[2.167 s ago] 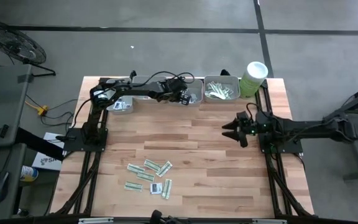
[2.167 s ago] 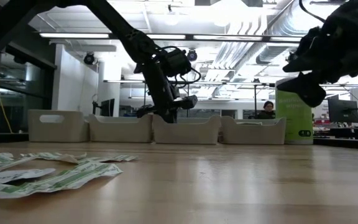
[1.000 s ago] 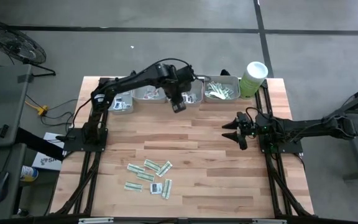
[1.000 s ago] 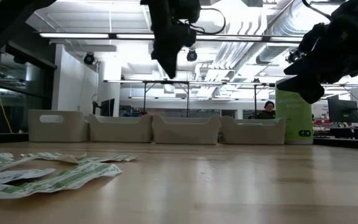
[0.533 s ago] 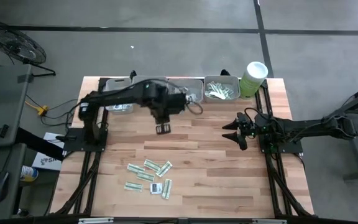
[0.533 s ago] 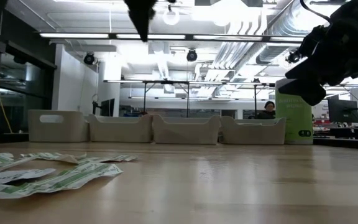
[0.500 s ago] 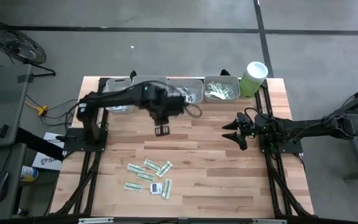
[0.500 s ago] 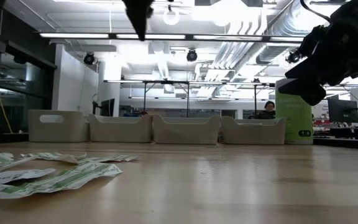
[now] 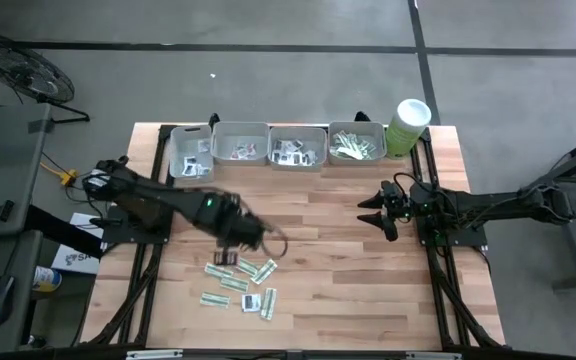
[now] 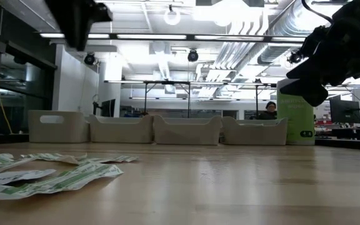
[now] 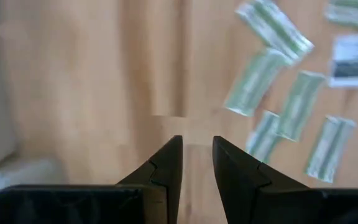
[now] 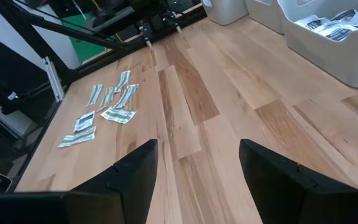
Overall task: Pick & Place First Aid Supplies
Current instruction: Put the gray towelette pack into the middle right gray bin
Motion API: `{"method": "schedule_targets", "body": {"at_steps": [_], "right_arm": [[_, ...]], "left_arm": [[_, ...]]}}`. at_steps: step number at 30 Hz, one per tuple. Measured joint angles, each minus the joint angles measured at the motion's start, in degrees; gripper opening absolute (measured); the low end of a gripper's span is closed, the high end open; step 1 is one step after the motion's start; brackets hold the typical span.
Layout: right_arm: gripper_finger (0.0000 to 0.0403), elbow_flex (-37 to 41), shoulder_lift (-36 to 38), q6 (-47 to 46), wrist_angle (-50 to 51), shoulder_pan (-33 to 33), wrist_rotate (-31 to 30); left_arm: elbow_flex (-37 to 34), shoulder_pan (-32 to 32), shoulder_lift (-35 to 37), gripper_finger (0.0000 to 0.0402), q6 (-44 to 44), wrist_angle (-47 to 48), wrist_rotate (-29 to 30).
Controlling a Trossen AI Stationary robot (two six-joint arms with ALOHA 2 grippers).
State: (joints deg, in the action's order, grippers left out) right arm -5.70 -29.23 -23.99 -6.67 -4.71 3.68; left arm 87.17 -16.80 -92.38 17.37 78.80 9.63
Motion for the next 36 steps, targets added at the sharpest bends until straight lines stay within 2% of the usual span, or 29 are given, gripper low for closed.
{"method": "schedule_targets", "body": {"at_steps": [7, 15, 18, 23, 31, 36], "right_arm": [[0.0220, -0.02, -0.02, -1.60, 0.69, 0.00, -0.37], [0.0220, -0.02, -0.02, -2.53, 0.45, 0.00, -0.55], [0.0220, -0.02, -0.02, -4.21, 1.46, 0.00, -1.67], [0.0220, -0.02, -0.02, -1.27, 1.76, -0.02, -2.09], [0.0220, -0.02, -0.31, -4.38, 2.59, -0.02, -2.07], [0.0220, -0.02, -0.81, -6.54, 4.85, -0.02, -1.97]], "left_arm": [[-12.22, -5.74, 1.25, 0.0087, -5.06, -16.08, -4.54], [-20.59, -6.85, 1.27, 0.0087, -14.14, -32.69, -9.23], [-22.55, -6.84, 1.27, 0.0087, -17.77, -38.95, -11.25], [-25.00, -7.48, 1.13, 0.0087, -25.69, -45.29, -15.21], [-26.35, -10.74, -2.59, 0.0090, -33.15, -48.06, -13.97], [-26.26, -12.26, -4.84, 0.0124, -33.64, -54.15, -13.70]]}}
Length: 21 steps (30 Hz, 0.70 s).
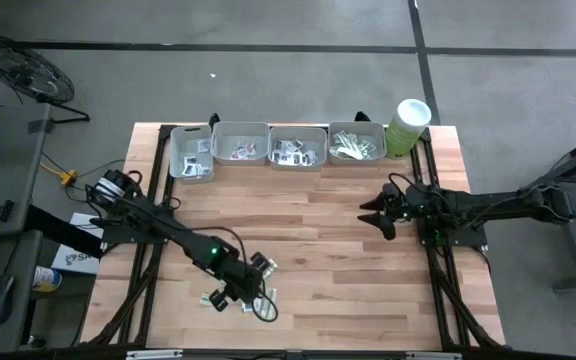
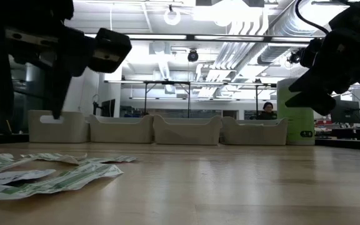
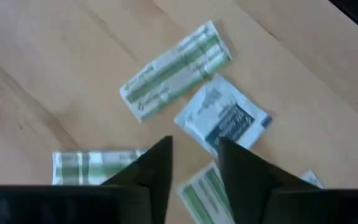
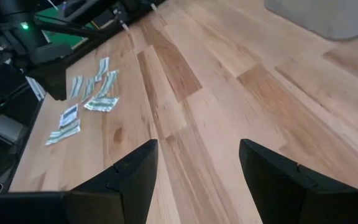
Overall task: Pick & Place First Aid Supplies
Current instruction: Put the gray towelette pack into the middle right gray bin
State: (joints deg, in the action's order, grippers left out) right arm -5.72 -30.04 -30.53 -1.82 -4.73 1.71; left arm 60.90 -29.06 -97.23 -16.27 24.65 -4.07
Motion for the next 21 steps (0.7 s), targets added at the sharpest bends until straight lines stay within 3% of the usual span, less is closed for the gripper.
{"method": "schedule_targets", "body": {"at_steps": [6, 9, 21], "right_arm": [[0.0220, 0.00, -0.74, -0.78, 1.35, 0.02, 0.11], [0.0220, 0.00, -0.76, -0.74, 1.91, 0.00, 0.05], [0.0220, 0.00, -1.11, -0.59, 2.80, 0.02, 0.11]], "left_arm": [[0.04, 0.07, -0.49, 0.0201, -0.33, -1.48, 0.62], [0.04, 0.02, -0.49, 0.0221, -2.68, -2.39, 0.76], [0.06, -2.27, -5.96, 0.0202, -7.49, -6.82, 4.66]]}}
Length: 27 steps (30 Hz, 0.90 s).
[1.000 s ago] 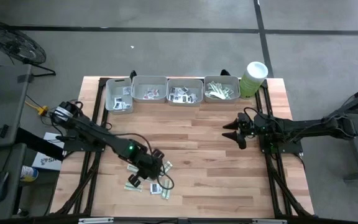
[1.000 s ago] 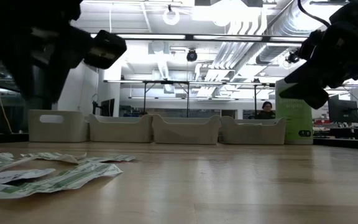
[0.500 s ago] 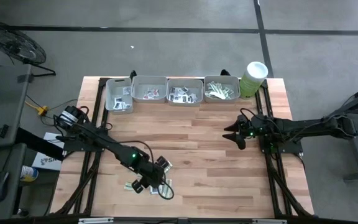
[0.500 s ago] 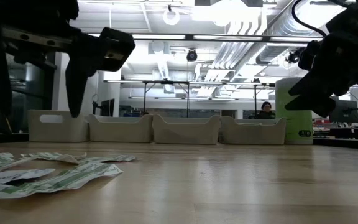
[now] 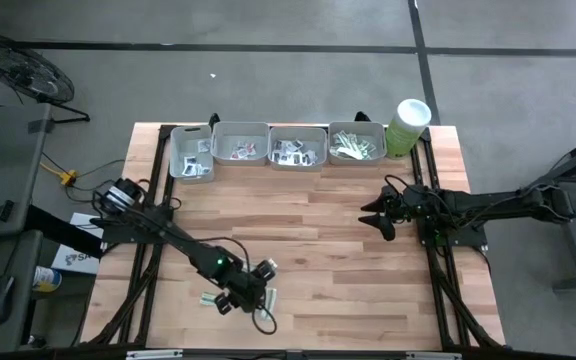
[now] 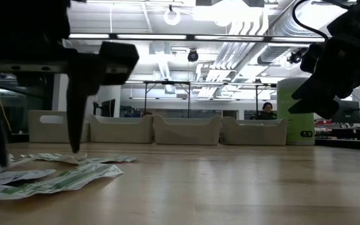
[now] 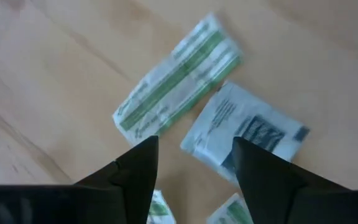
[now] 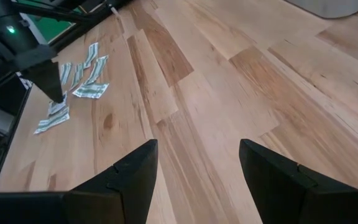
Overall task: Pick & Place First Aid Supplies
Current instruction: Put the gray towelette pack into the middle right gray bin
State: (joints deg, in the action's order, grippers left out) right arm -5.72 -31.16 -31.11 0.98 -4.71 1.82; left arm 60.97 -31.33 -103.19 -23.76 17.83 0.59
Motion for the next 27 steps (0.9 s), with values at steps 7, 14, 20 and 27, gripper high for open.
{"method": "schedule_targets", "body": {"at_steps": [7, 14, 20, 27], "right_arm": [[0.0220, 0.00, 0.00, -0.37, 0.13, -0.02, 0.02], [0.0220, 0.00, 0.00, -0.39, 0.13, -0.02, 0.05], [0.0220, 0.00, 0.00, -0.42, 0.12, 0.00, 0.07], [0.0220, 0.00, 0.00, -0.71, 0.12, -0.02, 0.09]], "left_arm": [[0.11, 0.17, -2.09, 0.0180, 0.22, -0.27, -0.18], [0.34, 0.25, -5.34, 0.0123, 5.17, 0.16, -4.97], [0.37, 0.19, -6.33, 0.0063, 8.21, 1.27, -6.24], [0.34, 0.21, -6.37, 0.0007, 11.56, 1.84, -7.12]]}}
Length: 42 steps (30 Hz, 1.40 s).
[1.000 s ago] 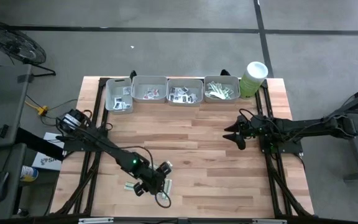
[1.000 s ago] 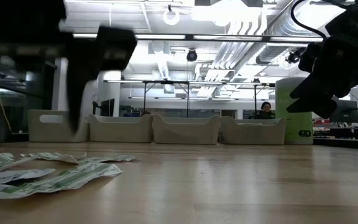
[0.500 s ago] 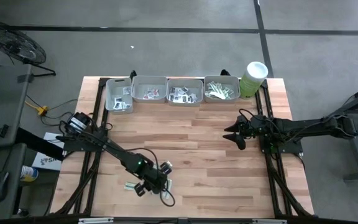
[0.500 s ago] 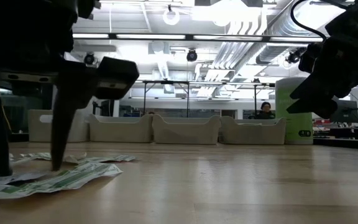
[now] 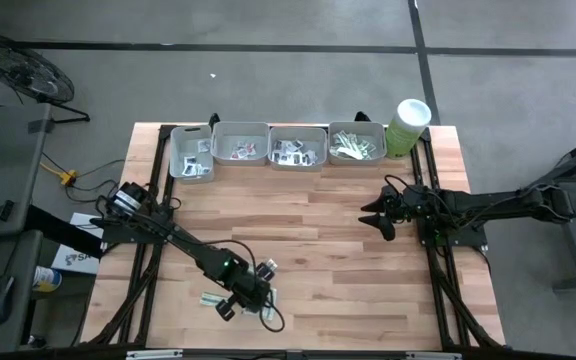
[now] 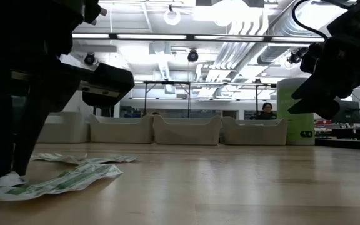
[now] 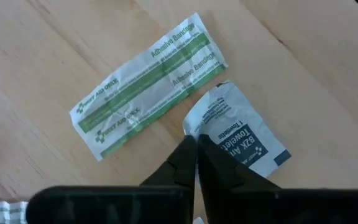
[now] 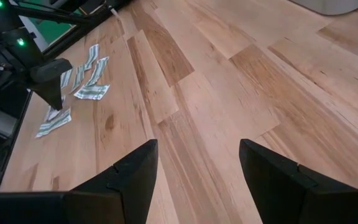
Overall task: Pick & Place First Aid Supplies
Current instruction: Put the gray towelette pack into the middle right gray bin
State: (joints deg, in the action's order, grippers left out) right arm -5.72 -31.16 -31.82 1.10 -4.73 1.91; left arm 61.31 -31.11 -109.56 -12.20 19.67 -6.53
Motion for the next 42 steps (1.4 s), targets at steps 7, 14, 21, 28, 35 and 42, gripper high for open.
{"method": "schedule_targets", "body": {"at_steps": [7, 14, 21, 28, 35, 42], "right_arm": [[0.0220, 0.00, 0.00, -1.39, 0.04, 0.01, 0.14], [0.0220, 0.00, 0.07, -1.41, 0.69, 0.01, 0.08], [0.0220, 0.00, -0.37, -1.87, 1.39, 0.02, 0.06], [0.0220, 0.00, -0.37, -3.11, 1.29, 0.02, 0.13], [0.0220, 0.00, -0.37, -2.94, 1.27, 0.02, 0.12], [0.0220, 0.00, -0.37, 2.92, 1.27, 0.02, -0.12]], "left_arm": [[-0.11, -0.06, 3.05, 0.0003, 3.82, 1.62, 1.68], [4.57, -0.02, 10.16, 0.0001, 4.87, 11.36, 10.34], [10.38, -0.02, 15.26, 0.0000, 5.38, 16.48, 20.00], [15.80, 0.88, 16.14, 0.0000, 11.80, 19.51, 39.22], [17.34, 8.62, 16.17, 0.0000, 17.17, 17.02, 47.91], [17.34, 21.07, 16.15, 0.0000, 17.59, 13.06, 44.82]]}}
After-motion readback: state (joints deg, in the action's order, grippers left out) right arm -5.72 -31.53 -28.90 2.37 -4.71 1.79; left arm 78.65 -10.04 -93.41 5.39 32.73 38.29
